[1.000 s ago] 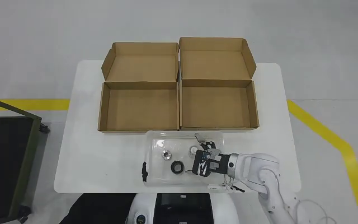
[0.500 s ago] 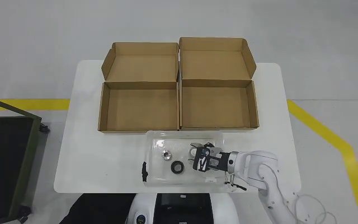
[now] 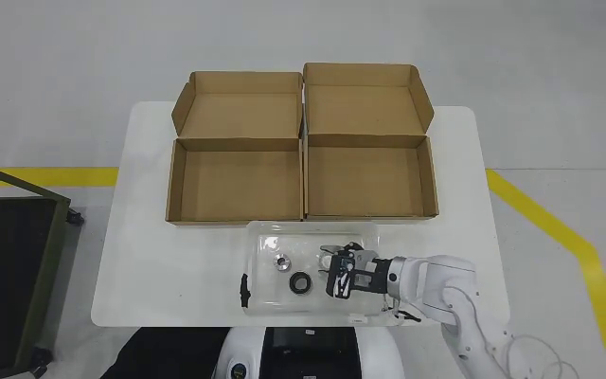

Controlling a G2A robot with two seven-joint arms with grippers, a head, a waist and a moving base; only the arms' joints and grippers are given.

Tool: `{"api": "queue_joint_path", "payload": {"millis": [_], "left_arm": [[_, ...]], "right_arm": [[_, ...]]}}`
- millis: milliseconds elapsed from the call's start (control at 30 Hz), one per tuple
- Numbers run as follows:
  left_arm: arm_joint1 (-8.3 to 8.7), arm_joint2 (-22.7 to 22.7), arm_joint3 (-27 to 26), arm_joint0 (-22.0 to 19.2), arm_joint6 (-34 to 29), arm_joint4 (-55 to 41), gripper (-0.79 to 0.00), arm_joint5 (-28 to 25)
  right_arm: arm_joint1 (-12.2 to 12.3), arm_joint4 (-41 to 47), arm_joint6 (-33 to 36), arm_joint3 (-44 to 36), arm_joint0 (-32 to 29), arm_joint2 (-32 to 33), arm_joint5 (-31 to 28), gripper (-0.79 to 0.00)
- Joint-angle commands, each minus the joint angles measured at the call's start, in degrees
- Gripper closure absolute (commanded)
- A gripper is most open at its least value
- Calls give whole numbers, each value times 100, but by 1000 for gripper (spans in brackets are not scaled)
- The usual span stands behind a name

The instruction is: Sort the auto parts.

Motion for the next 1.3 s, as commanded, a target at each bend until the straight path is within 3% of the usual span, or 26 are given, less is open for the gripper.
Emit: {"api": "queue_joint_path", "payload": {"millis": [0, 300, 600, 767, 1267], "left_arm": [[0, 0, 0, 0, 0, 0, -785, 0], [0, 0, 0, 0, 0, 0, -785, 0], [0, 0, 0, 0, 0, 0, -785, 0], [0, 0, 0, 0, 0, 0, -785, 0], [0, 0, 0, 0, 0, 0, -785, 0]], "right_arm": [[16, -10, -24, -139, -25, 13, -4, 0], [55, 212, -978, -405, -11, 42, 210, 0], [-13, 973, -2469, 436, 474, -281, 462, 0], [-46, 1322, -2971, 708, 670, -419, 526, 0], [6, 2159, -4108, 272, 354, 197, 779, 0]]}}
